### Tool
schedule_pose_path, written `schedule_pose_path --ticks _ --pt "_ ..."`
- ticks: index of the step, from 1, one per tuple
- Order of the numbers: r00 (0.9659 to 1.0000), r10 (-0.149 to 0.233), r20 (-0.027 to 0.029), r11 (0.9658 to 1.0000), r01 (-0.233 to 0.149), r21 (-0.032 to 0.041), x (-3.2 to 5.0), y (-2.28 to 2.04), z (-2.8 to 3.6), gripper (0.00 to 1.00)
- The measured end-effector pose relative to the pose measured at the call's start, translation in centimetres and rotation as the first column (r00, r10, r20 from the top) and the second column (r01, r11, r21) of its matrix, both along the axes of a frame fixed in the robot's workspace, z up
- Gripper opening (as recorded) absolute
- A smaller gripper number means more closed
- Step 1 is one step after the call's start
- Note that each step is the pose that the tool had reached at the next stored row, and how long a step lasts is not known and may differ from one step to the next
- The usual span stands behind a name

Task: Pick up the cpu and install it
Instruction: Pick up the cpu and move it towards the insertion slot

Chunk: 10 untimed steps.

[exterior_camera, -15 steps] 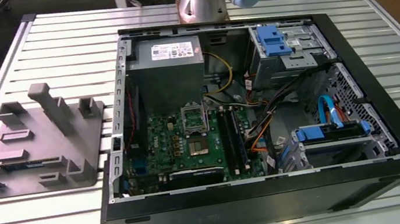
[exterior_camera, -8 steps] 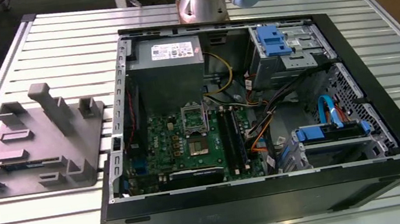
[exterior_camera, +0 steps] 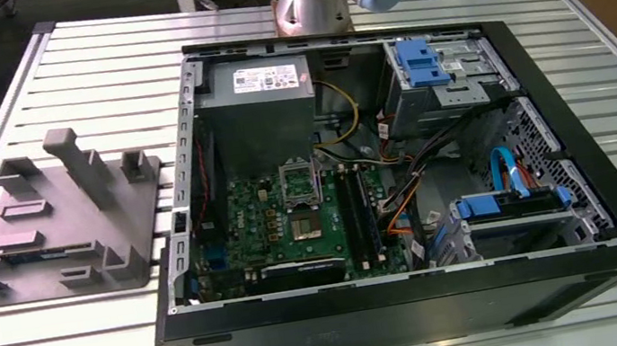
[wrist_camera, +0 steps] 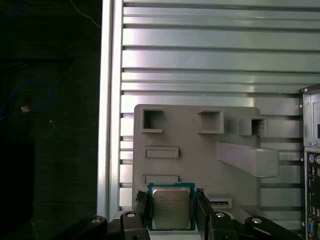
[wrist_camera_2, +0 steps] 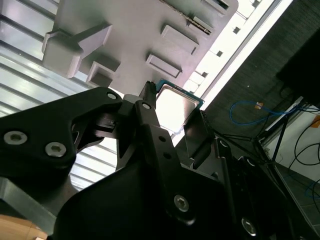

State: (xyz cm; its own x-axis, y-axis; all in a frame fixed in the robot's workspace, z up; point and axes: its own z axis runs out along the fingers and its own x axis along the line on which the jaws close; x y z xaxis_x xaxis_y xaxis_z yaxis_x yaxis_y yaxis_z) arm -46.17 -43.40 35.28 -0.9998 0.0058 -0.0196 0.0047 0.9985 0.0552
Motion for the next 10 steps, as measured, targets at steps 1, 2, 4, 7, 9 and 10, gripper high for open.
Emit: schedule_pose_path --ticks 1,2,4,7,9,10 --pt "1.0 0.0 0.0001 1.0 0.0 0.0 0.11 0.0 0.0 0.47" --pt "1.0 0.0 0.0 1.0 0.0 0.0001 0.22 0.0 0.0 0.47" --pt "1.0 0.0 0.0 1.0 0.0 0.0 0.5 0.0 0.0 0.47" --pt "1.0 0.0 0.0002 1.0 0.0 0.0001 1.0 0.0 -0.01 0.47" --pt "1.0 0.0 0.0 1.0 0.0 0.0 1.38 0.0 0.0 0.47" --pt "1.0 0.0 0.0 1.0 0.0 0.0 1.57 0.0 0.0 0.47"
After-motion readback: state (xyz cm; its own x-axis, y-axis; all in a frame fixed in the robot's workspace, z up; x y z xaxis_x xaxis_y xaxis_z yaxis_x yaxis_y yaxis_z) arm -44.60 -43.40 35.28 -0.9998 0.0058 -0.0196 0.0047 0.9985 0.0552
